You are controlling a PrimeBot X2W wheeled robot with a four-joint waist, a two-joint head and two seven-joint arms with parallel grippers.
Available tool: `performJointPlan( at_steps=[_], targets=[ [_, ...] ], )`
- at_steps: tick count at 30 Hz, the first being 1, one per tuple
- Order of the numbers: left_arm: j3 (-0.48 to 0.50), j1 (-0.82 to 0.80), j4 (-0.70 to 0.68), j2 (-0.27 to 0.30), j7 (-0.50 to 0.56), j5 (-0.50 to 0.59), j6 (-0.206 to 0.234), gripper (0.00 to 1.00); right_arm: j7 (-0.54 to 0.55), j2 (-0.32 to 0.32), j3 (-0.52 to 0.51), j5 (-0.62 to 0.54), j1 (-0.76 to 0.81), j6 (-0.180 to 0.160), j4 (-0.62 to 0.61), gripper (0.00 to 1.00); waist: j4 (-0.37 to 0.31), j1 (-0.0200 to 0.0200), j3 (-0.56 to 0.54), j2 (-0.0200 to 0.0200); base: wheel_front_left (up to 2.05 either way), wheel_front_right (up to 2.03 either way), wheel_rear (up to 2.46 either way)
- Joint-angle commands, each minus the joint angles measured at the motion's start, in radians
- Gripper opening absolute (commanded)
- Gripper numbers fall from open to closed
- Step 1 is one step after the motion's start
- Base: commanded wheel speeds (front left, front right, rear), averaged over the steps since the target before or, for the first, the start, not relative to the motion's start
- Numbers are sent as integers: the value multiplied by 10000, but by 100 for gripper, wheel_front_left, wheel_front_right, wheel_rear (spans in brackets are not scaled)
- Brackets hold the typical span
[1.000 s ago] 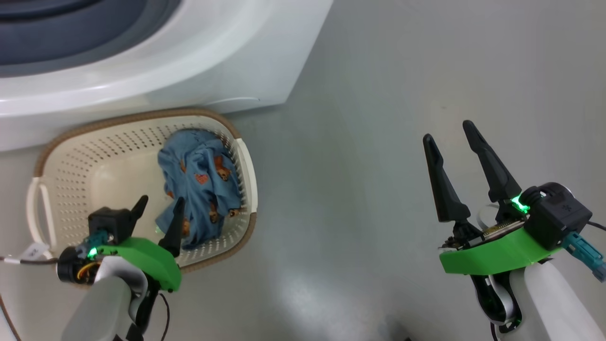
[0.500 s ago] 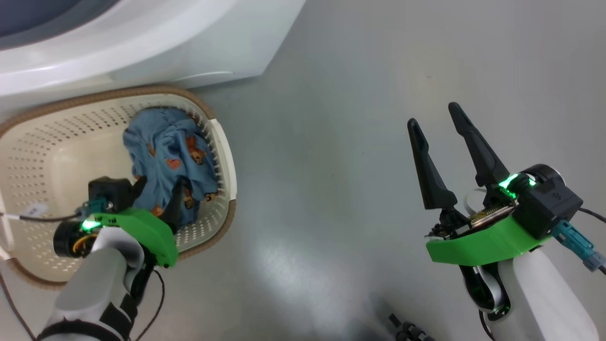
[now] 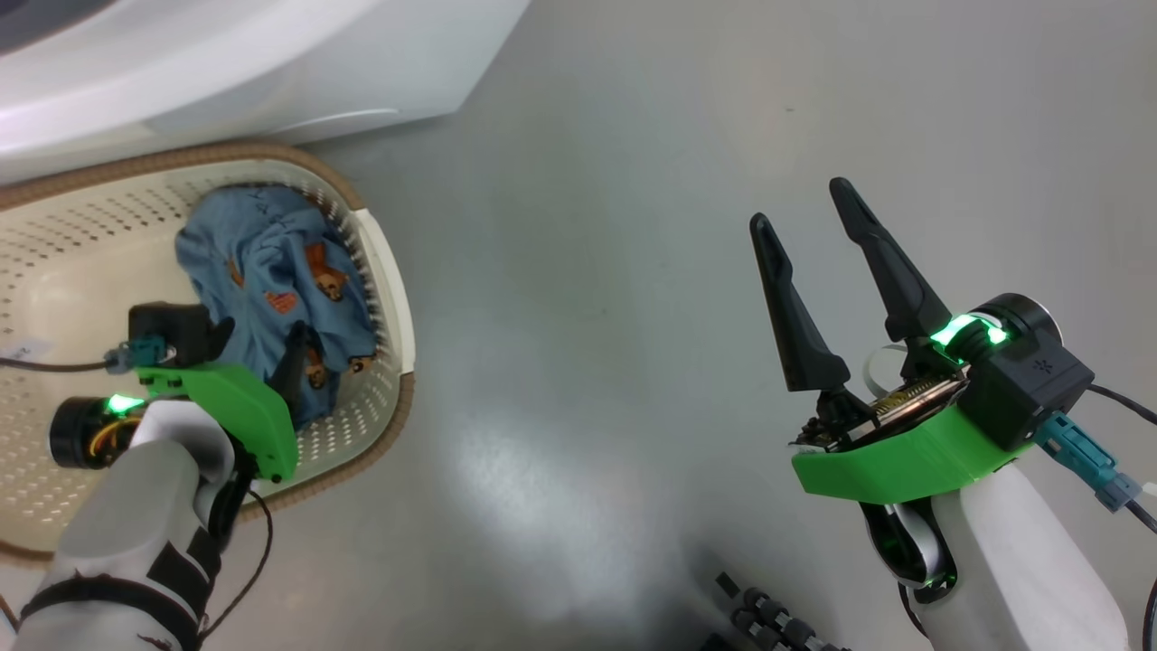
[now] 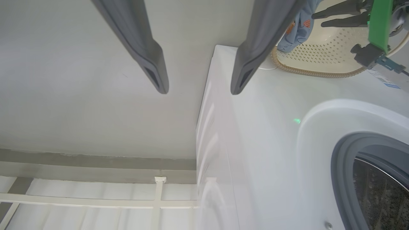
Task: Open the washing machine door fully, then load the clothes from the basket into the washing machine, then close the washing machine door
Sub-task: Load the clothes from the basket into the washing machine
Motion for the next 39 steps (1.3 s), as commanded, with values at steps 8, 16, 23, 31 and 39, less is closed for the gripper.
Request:
performJointPlan(
  at_steps=[8,16,23,31,39],
  targets=[
    [-373,-341,170,492,226,-421,6,100,-80,63,232,43,127,44,-312,100,-337,-1,359,-1,0,0,0],
    [-848,-650,383,804,376,-797,6,100,-80,128,377,43,106,44,-425,100,-628,-1,667,-1,0,0,0],
    [-1152,-882,472,992,416,-1051,6,100,-80,152,439,48,132,44,-497,100,-826,-1,827,-1,0,0,0],
    [-1447,-988,523,1075,364,-1378,6,0,-80,179,486,31,148,44,-512,100,-932,-1,845,-1,0,0,0],
    [-1687,-928,487,978,246,-1797,6,0,-80,166,449,16,156,44,-475,100,-840,-1,644,-1,0,0,0]
  ],
)
